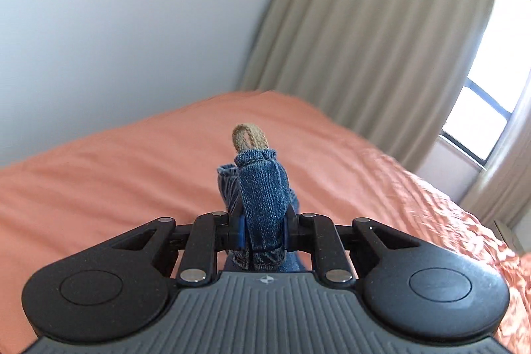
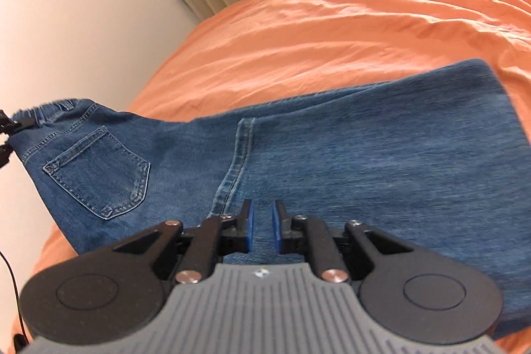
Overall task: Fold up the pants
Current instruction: 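Grasp the waistband with the right gripper while the left gripper grasps the waistband edge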
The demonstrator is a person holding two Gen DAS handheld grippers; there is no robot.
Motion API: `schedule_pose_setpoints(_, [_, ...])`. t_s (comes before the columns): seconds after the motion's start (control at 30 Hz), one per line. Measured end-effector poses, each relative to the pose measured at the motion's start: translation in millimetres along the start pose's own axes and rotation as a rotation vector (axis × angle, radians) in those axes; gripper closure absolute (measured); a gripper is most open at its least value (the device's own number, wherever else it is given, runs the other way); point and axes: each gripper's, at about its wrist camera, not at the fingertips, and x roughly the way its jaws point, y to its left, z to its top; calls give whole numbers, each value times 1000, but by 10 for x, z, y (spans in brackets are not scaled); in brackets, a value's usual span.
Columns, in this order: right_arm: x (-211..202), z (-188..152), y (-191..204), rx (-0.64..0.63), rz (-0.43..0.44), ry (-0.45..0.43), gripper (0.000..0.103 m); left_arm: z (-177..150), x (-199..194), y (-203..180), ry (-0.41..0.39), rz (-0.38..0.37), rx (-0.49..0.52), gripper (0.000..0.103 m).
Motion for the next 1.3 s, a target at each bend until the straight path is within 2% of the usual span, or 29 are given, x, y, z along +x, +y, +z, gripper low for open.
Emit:
schedule_pose_setpoints(0.13, [-286,42,-168,54,0,-40,94,-100,-228,-792,-58,-51,169,82])
schedule_pose_setpoints(0.27, [-539,74,-391,133,-29,-43,94,-539,-379,-1562,-84,-65,396,82])
schedule_pose_setpoints(0.33, [-672,85,-505,176,-46,-57,94,-819,-344,-1887,-69,-83,501,82])
schedule_pose_setpoints(0.47, [-933,115,-700,231,-70,-92,94,-1508,-191,-2399,8,-136,625,82])
schedule_pose_setpoints(0.53, [-1054,127,-798,254,-79,-105,94,-1895,-102,-2550,83,-153,652,81])
schedule_pose_setpoints(0.67, [-1115,103,-979,309,-103,-89,94,-2537,5,-2565,240,-165,688,81])
schedule_pose_setpoints(0.8, [-1063,112,-1100,375,-86,-60,94,-2733,-7,-2398,427,-208,648,73])
schedule_pose_setpoints(0.87, [-1021,143,-1106,390,-59,-53,93,-2689,49,-2370,482,-254,607,61])
schedule_pose_setpoints(1.0, [-972,172,-1040,367,-37,-39,87,-2510,176,-2259,609,-349,469,47])
schedule_pose_setpoints(1.1, [-928,167,-1036,376,2,-23,87,-2394,300,-2148,700,-450,320,37])
schedule_pose_setpoints(1.13, [-912,161,-1047,388,20,-15,87,-2353,304,-2117,711,-468,292,35])
schedule_pose_setpoints(1.17, [-902,150,-1055,400,40,-10,86,-2298,282,-2088,695,-459,283,39])
schedule_pose_setpoints(1.23, [-870,137,-1053,411,68,2,82,-2164,231,-2026,624,-437,263,44])
schedule_pose_setpoints(1.3, [-823,134,-1032,409,93,9,72,-2011,213,-1952,572,-427,255,44])
